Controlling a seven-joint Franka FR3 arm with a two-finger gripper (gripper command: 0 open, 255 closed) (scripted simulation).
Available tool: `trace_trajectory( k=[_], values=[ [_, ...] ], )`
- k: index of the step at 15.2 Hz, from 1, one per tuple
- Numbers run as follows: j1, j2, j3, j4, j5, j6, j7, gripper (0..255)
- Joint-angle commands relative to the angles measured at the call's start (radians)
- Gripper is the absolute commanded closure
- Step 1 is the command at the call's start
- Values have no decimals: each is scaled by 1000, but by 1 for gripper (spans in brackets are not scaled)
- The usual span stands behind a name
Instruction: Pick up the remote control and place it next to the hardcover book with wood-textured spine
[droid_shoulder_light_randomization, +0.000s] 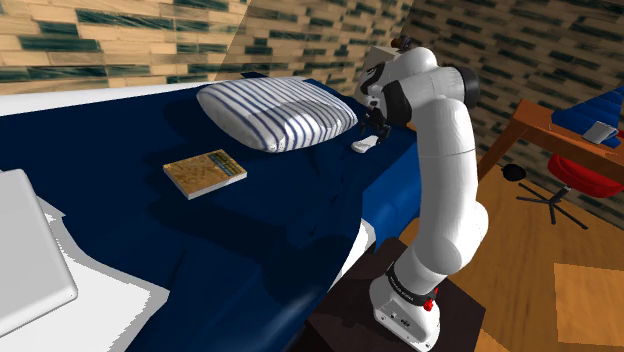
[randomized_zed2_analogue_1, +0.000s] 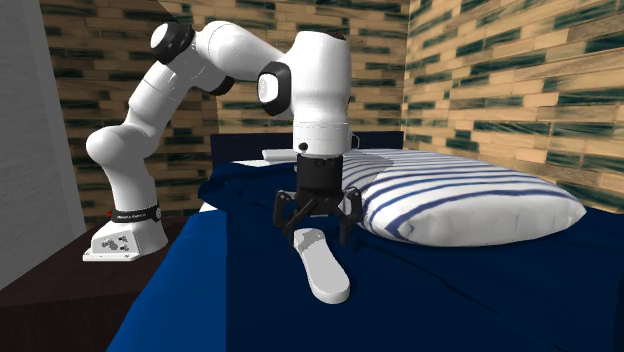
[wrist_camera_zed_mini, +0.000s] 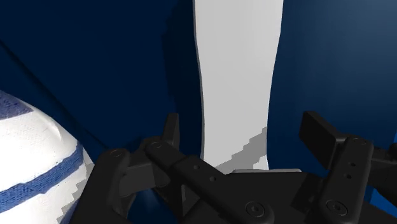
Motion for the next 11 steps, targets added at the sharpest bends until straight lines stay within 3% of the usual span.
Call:
trace_trajectory(
  k=[1, 10, 11],
  values=[
    [-3, 13, 10, -11, 12, 21, -6, 0],
    [-6, 22, 17, -19, 20, 36, -11, 0],
    [-6, 22, 17, -19, 20, 36, -11, 255]
  ],
)
